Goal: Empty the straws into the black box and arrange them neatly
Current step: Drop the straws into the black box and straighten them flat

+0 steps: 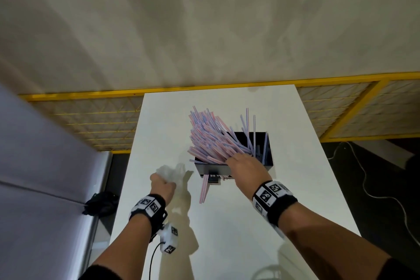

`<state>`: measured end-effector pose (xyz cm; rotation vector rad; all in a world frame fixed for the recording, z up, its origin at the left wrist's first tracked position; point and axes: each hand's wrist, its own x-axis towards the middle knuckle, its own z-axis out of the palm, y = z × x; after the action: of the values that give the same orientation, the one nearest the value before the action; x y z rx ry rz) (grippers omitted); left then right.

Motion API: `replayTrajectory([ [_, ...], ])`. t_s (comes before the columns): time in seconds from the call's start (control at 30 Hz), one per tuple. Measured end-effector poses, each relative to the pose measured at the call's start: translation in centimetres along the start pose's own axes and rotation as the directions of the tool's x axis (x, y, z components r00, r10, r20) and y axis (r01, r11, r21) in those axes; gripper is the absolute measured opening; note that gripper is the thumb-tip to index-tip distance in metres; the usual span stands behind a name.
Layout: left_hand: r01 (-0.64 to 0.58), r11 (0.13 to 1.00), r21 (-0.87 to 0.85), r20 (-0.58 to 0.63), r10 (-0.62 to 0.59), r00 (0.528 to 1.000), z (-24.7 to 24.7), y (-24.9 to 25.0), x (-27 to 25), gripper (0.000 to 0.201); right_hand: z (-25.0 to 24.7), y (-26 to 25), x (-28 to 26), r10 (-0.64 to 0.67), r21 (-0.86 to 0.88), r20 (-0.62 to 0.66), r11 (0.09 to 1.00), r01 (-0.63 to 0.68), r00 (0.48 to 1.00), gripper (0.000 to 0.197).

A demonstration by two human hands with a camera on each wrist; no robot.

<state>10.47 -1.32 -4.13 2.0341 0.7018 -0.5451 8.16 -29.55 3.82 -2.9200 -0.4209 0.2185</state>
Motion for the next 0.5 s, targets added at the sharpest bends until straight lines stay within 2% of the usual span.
replayTrajectory([
  [0.13, -0.071, 0.995, 0.075, -0.098, 0.078, 0.992, 1.0, 1.2, 0.7, 0.061, -0.4, 0.1, -0.9, -0.001, 0.018, 0.036, 1.0, 0.0, 0.999, 0.032],
  [0.3, -0.063, 0.997, -0.036, -0.013, 0.062, 0.998, 1.9, 1.1, 1.4, 0.077, -0.2, -0.3, -3.2, -0.015, 0.027, 0.062, 1.0, 0.013, 0.998, 0.034],
  [0.5, -0.082, 0.992, -0.097, 0.067, 0.089, 0.994, 3.2, 0.7, 1.5, 0.067, 0.5, -1.4, -6.1, -0.005, 0.034, 0.106, 0.999, 0.001, 0.994, 0.035],
])
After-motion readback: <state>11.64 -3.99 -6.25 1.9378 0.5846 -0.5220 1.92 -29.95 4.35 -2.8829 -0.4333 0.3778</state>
